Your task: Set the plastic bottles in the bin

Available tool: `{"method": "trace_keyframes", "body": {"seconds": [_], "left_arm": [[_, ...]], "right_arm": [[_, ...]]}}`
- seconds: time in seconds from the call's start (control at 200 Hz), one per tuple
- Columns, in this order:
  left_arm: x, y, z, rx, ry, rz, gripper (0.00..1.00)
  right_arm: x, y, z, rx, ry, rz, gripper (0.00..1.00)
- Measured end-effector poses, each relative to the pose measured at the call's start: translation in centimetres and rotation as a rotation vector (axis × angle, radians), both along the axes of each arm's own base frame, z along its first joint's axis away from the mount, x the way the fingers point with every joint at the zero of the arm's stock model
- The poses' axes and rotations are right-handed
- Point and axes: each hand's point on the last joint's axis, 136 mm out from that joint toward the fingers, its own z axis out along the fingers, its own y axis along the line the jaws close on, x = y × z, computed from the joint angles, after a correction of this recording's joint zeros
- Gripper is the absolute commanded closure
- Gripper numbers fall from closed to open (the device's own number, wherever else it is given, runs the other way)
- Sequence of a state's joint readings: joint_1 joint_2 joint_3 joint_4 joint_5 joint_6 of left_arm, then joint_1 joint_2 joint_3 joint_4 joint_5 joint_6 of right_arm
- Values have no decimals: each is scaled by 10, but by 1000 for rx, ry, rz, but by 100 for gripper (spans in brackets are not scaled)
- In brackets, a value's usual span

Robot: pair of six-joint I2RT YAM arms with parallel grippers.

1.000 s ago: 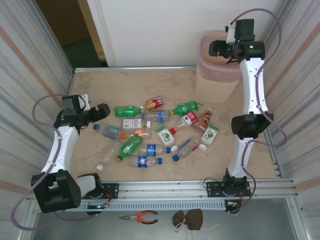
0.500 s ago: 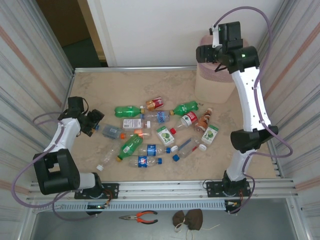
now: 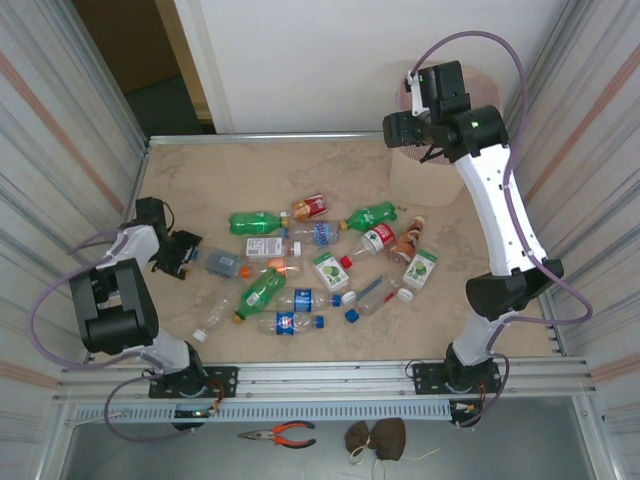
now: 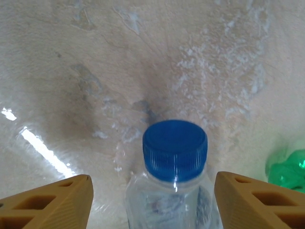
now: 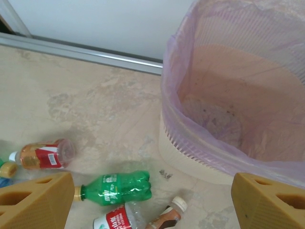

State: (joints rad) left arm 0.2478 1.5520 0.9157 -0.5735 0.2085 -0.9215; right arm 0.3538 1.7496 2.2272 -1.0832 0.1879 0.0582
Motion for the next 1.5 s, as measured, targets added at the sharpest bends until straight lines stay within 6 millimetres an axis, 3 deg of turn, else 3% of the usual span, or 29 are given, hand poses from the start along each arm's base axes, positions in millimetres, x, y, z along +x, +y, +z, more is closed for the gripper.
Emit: {"method": "trace_keyframes", "body": {"seconds": [0.346,0.842,1.067,1.333,1.413,1.503], "left_arm": [[20,6,-21,-57,30,17,42],[25,17,-11,-44,-3,58,71],[26,28,21,-14,-92,84,77],[26,26,76,40,-261,18,79],[27,22,110,76,-383,-40,80],[31,12,165,125,-594,-132,84]], "right_arm": [[-8,9,-3,-42,7,5,16],[-20,21,-2,-113,-10,24,15],[-25,26,-5,-132,-7,34,15],[-37,33,-5,-80,-16,73,15],[-47,40,-9,-28,-4,118,15],[-58,56,-9,61,-5,189,14]]}}
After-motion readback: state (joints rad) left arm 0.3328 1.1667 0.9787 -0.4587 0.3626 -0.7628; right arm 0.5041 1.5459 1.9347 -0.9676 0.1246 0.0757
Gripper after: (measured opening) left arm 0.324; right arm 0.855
